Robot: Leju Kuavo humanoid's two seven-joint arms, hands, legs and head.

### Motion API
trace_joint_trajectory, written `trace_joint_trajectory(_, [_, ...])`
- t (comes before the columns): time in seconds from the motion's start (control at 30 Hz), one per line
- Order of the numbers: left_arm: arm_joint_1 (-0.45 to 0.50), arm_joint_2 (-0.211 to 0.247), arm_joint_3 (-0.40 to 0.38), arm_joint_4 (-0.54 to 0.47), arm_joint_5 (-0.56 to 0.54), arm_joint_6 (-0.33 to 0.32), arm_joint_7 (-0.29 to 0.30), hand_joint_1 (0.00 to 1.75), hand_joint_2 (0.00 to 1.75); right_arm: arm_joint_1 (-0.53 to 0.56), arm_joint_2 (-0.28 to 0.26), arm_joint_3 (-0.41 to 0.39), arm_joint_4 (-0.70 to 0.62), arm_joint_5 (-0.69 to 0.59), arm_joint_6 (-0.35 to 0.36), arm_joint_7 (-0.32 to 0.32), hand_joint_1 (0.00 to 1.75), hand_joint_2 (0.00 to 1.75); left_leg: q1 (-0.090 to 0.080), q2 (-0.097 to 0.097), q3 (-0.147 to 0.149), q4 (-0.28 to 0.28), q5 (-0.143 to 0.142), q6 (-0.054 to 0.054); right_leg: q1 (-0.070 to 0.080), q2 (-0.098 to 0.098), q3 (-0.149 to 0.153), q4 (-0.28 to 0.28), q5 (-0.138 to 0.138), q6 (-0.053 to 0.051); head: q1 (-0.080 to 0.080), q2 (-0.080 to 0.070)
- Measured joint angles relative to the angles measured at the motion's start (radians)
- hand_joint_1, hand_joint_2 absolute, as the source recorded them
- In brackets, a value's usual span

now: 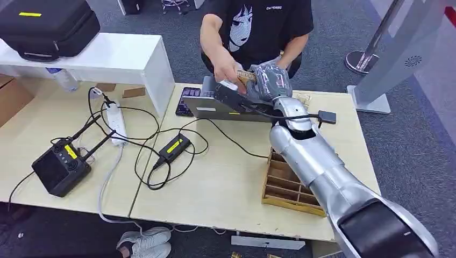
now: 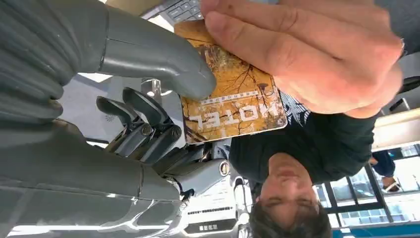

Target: Pass the card to the sensor for recognition and then transmit it.

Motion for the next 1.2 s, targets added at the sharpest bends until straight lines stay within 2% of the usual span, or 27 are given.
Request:
trace_joint_trajectory(0.37, [0.0, 0.0, 0.0, 0.0, 0.0, 0.0, 0.003, 0.0, 1.75, -0.005, 0.003, 0.003, 0.023, -0.002, -0.001, -0.004, 1.75, 1.75, 0.0, 0.0, 0.0, 0.0, 0.0, 0.0, 0.0, 0.0, 0.0, 0.0, 0.0, 0.0, 0.0, 0.0])
trace_joint_trajectory(0.4, [0.0, 0.0, 0.0, 0.0, 0.002, 0.0, 0.003, 0.0, 1.75, -0.005, 0.003, 0.003, 0.024, -0.013, 0.004, -0.014, 1.22, 1.75, 0.0, 0.0, 0.0, 0.0, 0.0, 0.0, 0.0, 0.0, 0.0, 0.0, 0.0, 0.0, 0.0, 0.0])
trace_joint_trajectory(0.43, [0.001, 0.0, 0.0, 0.0, 0.005, 0.0, 0.003, 0.0, 1.75, -0.005, 0.003, 0.003, 0.024, -0.043, 0.025, -0.034, 0.0, 1.75, 0.0, 0.0, 0.0, 0.0, 0.0, 0.0, 0.0, 0.0, 0.0, 0.0, 0.0, 0.0, 0.0, 0.0])
trace_joint_trajectory(0.47, [0.0, 0.0, 0.0, 0.0, 0.008, 0.002, 0.003, 0.0, 1.75, -0.004, 0.003, -0.003, 0.024, -0.098, 0.067, -0.067, 0.0, 1.75, 0.0, 0.0, 0.0, 0.0, 0.0, 0.0, 0.0, 0.0, 0.0, 0.0, 0.0, 0.0, 0.0, 0.0])
trace_joint_trajectory(0.57, [0.0, 0.0, 0.0, 0.0, 0.017, 0.005, 0.002, 0.0, 1.75, 0.009, 0.002, -0.048, 0.023, -0.324, 0.253, -0.21, 0.0, 1.75, 0.0, 0.0, 0.0, 0.0, 0.0, 0.0, 0.0, 0.001, -0.001, 0.0, 0.0, 0.0, 0.0, 0.0])
trace_joint_trajectory(0.63, [0.001, 0.001, 0.0, 0.0, 0.026, 0.006, 0.002, 0.0, 1.75, 0.038, -0.007, -0.076, -0.001, -0.44, 0.31, -0.302, 0.0, 1.75, 0.0, 0.0, 0.0, 0.0, 0.0, 0.0, 0.0, 0.0, -0.001, 0.0, 0.0, 0.0, 0.0, 0.0])
trace_joint_trajectory(0.73, [0.002, 0.001, 0.002, 0.0, 0.04, 0.012, -0.005, 0.0, 1.75, 0.117, -0.051, -0.094, -0.099, -0.596, 0.368, -0.393, 0.0, 1.75, 0.0, -0.002, 0.0, 0.0, 0.0, 0.0, 0.0, -0.001, -0.001, -0.001, 0.0, 0.0, 0.0, 0.0])
trace_joint_trajectory(0.93, [0.01, 0.001, 0.013, 0.0, 0.07, 0.024, -0.016, 0.0, 1.75, 0.368, -0.203, -0.123, -0.437, -0.847, 0.403, -0.516, 0.0, 1.75, 0.0, -0.003, -0.001, 0.0, -0.002, 0.002, 0.0, -0.003, 0.001, -0.003, -0.001, 0.001, 0.0, 0.0])
trace_joint_trajectory(1.03, [0.015, 0.001, 0.024, 0.0, 0.082, 0.033, -0.019, 0.0, 1.75, 0.502, -0.274, -0.161, -0.6, -0.883, 0.38, -0.577, 0.0, 1.75, 0.0, -0.003, -0.001, 0.0, -0.004, 0.004, 0.0, -0.003, 0.001, -0.005, -0.002, 0.002, 0.0, 0.0])
trace_joint_trajectory(1.2, [0.018, 0.001, 0.037, 0.0, 0.095, 0.04, -0.026, 0.0, 1.75, 0.681, -0.357, -0.243, -0.801, -0.876, 0.345, -0.624, 0.0, 1.75, 0.0, -0.002, -0.001, 0.0, -0.005, 0.005, 0.0, -0.003, 0.001, -0.005, -0.002, 0.002, 0.0, 0.0])
